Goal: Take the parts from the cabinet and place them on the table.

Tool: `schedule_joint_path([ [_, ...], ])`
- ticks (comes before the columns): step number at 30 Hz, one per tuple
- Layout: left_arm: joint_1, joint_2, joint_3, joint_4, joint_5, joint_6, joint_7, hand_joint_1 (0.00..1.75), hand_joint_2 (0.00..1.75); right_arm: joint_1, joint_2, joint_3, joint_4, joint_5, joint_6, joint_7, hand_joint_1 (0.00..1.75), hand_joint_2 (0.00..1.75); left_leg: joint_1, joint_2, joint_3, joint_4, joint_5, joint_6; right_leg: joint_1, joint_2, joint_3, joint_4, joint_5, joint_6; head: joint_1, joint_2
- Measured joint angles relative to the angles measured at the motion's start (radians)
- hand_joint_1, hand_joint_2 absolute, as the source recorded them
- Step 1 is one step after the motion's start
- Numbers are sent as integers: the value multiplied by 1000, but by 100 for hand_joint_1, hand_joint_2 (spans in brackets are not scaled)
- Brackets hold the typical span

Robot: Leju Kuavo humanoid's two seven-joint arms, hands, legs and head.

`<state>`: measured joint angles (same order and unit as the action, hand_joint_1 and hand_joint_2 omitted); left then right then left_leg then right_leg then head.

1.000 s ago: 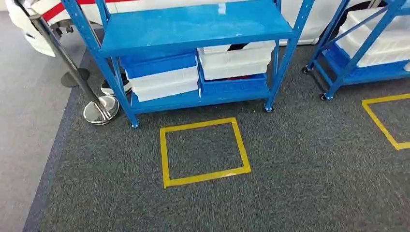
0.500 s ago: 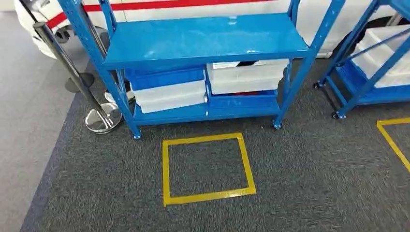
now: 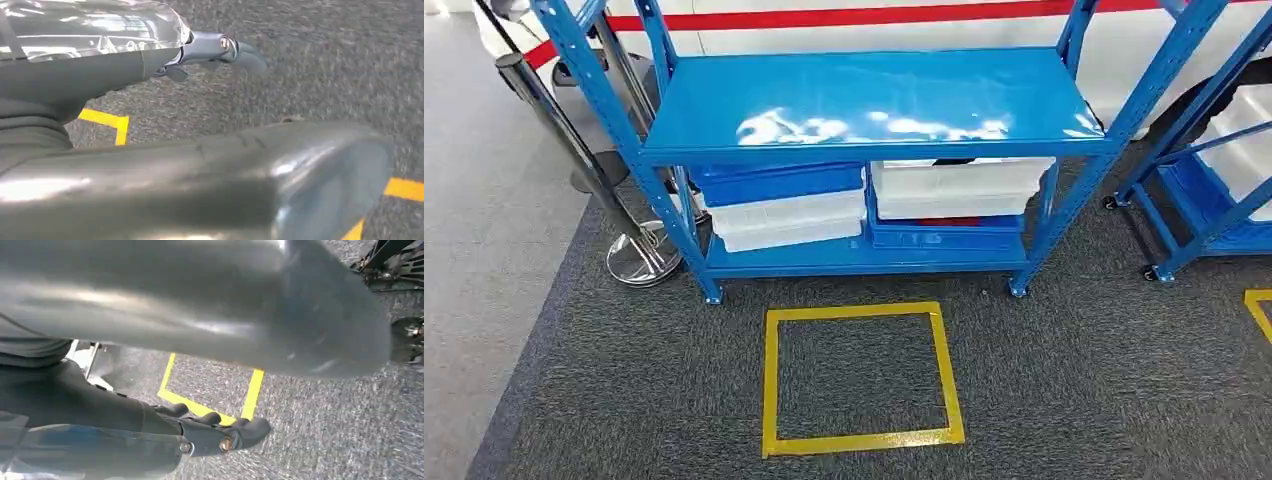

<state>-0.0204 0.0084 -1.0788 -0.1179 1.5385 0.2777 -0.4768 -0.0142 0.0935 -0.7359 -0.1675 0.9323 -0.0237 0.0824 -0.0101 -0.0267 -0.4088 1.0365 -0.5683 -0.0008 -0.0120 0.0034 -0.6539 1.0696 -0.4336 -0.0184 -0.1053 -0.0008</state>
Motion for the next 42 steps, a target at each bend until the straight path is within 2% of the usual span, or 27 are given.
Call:
schedule_joint_path([
  [2, -3, 0, 0, -1, -2, -1, 1, 0, 0, 1, 0, -2, 0, -1, 3, 1, 0, 0, 5, 15, -75, 134, 37, -14, -3, -4, 37, -20, -18, -13, -1, 0],
  [3, -4, 0, -1, -2, -3, -1, 1, 0, 0, 0, 0, -4, 0, -1, 2, 1, 0, 0, 9, 17, -123, 198, 22, -18, -3, -4, 53, -26, -27, -15, 0, 0],
  [5, -2, 1, -1, -2, -6, -1, 3, 0, 0, -2, 0, -6, 0, -1, -2, 0, 0, 0, 13, 18, -204, 275, -71, -24, -3, -1, 88, -33, -51, -16, 0, 0],
  [7, 0, 1, -5, -2, -10, -3, 5, 0, 0, -1, 0, -10, 0, -2, -8, -1, 0, 0, 17, 19, -245, 257, -138, -28, -4, 1, 126, -33, -80, -14, 0, 0],
  [8, 1, 2, -7, -2, -11, -5, 5, 0, 0, -1, 0, -11, 0, -5, -13, -1, 0, 0, 17, 20, -249, 212, -128, -26, -4, 1, 148, -33, -96, -12, 0, 0],
  [9, 4, 2, -8, -2, -13, -7, 5, 0, 0, 0, 0, -12, 0, -10, -16, -1, 0, 0, 17, 20, -246, 145, -72, -21, -3, 0, 170, -34, -113, -11, 0, 0],
  [10, 7, 3, -10, -2, -14, -9, 5, 0, 0, 1, 0, -15, 0, -15, -20, 0, 0, 0, 16, 22, -244, 79, 24, -11, -3, -1, 183, -36, -127, -8, 0, 0],
  [11, 12, 8, -13, -2, -19, -11, 5, 0, 0, 5, 3, -19, 3, -18, -22, 2, 0, 0, 12, 28, -254, 30, 147, 0, -3, -1, 193, -34, -138, -7, 0, 0],
  [13, 11, 9, -18, -3, -19, -13, 5, 0, 0, -3, 3, -21, 2, -18, -29, 6, 0, 0, 1, 26, -238, 24, 146, 7, -3, 6, 206, -49, -157, 13, -1, 0],
  [15, 9, 10, -21, -4, -20, -13, 5, 0, 0, -5, 3, -23, 2, -18, -31, 9, 0, 0, 2, 22, -218, 2, 137, 25, -1, 3, 224, -30, -135, 31, 0, 0],
  [17, 6, 10, -23, -4, -22, -14, 5, 0, 0, -8, 3, -25, 2, -18, -31, 12, 0, 0, 7, 19, -170, -26, 130, 37, -4, 2, 174, 70, -108, 35, 0, 0],
  [18, 4, 10, -23, -4, -23, -15, 5, 0, 0, -9, 3, -26, 2, -18, -30, 13, 0, 0, 7, 19, -157, -31, 125, 41, -4, 2, 129, 134, -119, 37, 0, 0],
  [20, 2, 11, -24, -4, -22, -11, 8, 0, 0, -11, 4, -27, 2, -16, -27, 13, 0, 0, 5, 19, -133, -34, 109, 45, -4, 2, 43, 229, -204, 38, 0, 0],
  [21, 2, 11, -24, -4, -22, -7, 17, 0, 0, -9, 3, -27, 2, -15, -27, 14, 0, 0, 5, 17, -121, -34, 99, 46, -3, 2, 13, 243, -249, 43, 0, 0],
  [22, 2, 11, -24, -4, -23, -6, 21, 0, 0, -9, 2, -27, 2, -13, -27, 16, 0, 0, 5, 13, -106, -34, 87, 45, -3, 2, -4, 231, -265, 42, 0, 0],
  [23, 3, 11, -24, -5, -24, -4, 24, 0, 0, -8, 2, -27, 2, -13, -27, 16, 0, 0, 4, 10, -90, -34, 76, 44, -3, 2, -7, 196, -250, 43, 0, 0],
  [24, 4, 11, -25, -5, -25, -2, 26, 0, 0, -7, 1, -27, 2, -13, -27, 16, 0, 0, 4, 8, -74, -34, 63, 41, -2, 2, 0, 133, -198, 44, 0, 0],
  [25, 4, 11, -25, -5, -27, -1, 26, 0, 0, -5, -1, -27, 2, -12, -27, 16, 0, 0, 4, 8, -59, -34, 51, 37, 0, 2, 11, 61, -124, 40, 0, 0],
  [26, 8, 10, -25, -5, -28, 0, 26, 0, 0, 0, -3, -27, 2, -12, -27, 16, 0, 0, 4, 8, -58, -34, 38, 34, 6, 1, 10, -9, -8, 21, 0, 0],
  [29, 1, 11, -25, -7, -28, 5, 26, 0, 0, -5, -5, -27, 2, -9, -26, 13, 0, 0, 1, 3, -36, -23, 20, 15, 11, 6, 9, -19, 6, 10, 0, 0],
  [31, 1, 17, -25, -8, -27, 8, 25, 0, 0, -6, -4, -27, 2, -7, -21, 7, 0, 0, -1, 5, -32, -27, 14, 4, 2, 4, 33, -34, 6, -1, 0, 0],
  [33, -1, 15, -26, -10, -28, 8, 24, 0, 0, -5, -5, -27, 2, -3, -21, 3, 0, 0, 4, 16, -70, 58, -14, -6, 0, 1, 49, -44, 0, -9, -1, 0],
  [34, -3, 16, -26, -11, -27, 8, 23, 0, 0, -7, -5, -27, 2, -2, -22, 2, 0, 175, 10, 17, -112, 130, -46, -14, -1, 1, 51, -44, -4, -12, 0, 0],
  [36, -1, 17, -26, -11, -25, 10, 22, 0, 0, -10, -5, -27, 2, -1, -23, 0, 0, 175, 19, 18, -195, 256, -107, -27, -1, 1, 58, -44, -15, -11, 0, 0],
  [38, 1, 17, -26, -11, -22, 12, 20, 0, 0, -9, -5, -27, 2, 2, -24, 3, 0, 175, 25, 19, -208, 232, -65, -32, -3, 2, 72, -44, -24, -8, 0, 0],
  [41, 4, 17, -26, -11, -21, 16, 19, 0, 0, -9, -2, -27, 2, 2, -30, 8, 0, 175, 30, 22, -133, -8, 99, -28, -6, 1, 96, -44, -38, 4, 0, 0],
  [42, 3, 17, -25, -11, -21, 17, 19, 0, 0, -10, -2, -27, 2, 2, -32, 9, 0, 175, 23, 24, -136, -15, 61, -24, -5, 2, 98, -41, -39, 8, 0, 0],
])
